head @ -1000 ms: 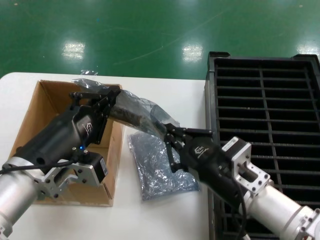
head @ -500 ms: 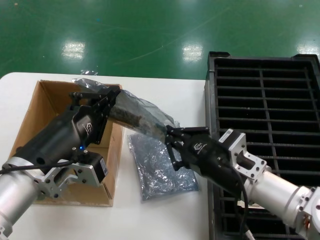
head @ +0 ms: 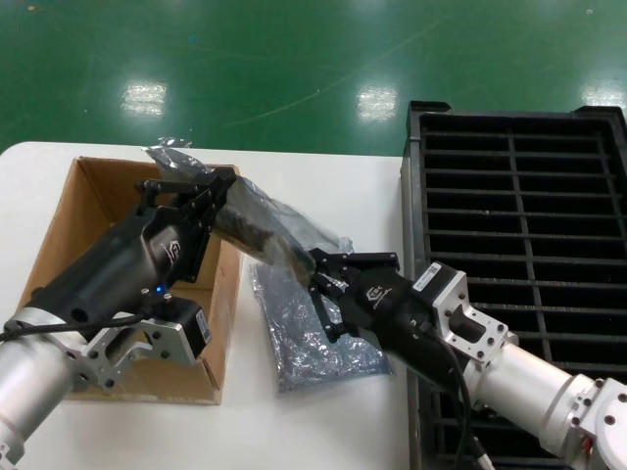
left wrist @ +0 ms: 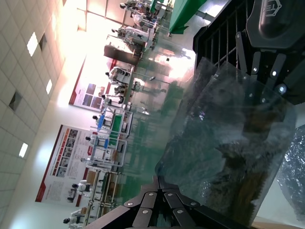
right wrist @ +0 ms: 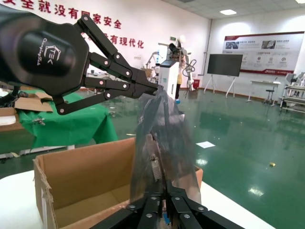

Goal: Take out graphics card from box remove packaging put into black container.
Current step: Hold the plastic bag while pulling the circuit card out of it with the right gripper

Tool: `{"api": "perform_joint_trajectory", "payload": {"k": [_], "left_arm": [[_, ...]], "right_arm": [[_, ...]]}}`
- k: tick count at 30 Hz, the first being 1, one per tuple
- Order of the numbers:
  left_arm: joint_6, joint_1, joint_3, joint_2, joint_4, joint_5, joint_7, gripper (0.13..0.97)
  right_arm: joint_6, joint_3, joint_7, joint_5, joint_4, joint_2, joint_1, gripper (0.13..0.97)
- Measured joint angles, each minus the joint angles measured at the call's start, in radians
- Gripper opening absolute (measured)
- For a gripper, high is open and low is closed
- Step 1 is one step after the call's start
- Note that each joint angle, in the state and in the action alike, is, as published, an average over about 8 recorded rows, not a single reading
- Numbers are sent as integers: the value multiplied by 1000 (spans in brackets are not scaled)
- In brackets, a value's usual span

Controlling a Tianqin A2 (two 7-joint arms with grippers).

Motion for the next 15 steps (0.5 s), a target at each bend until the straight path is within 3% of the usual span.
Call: {"api": "perform_joint_trajectory", "payload": {"k": [5,15], "left_arm": [[0,0,0,0,0,0,0,139],[0,0,0,0,0,0,0,139]], "right_arm": [[-17,30,-10,-22,-2,-25,-14,154],[-47,63,-6,-60,10,-50,-44,253]]}}
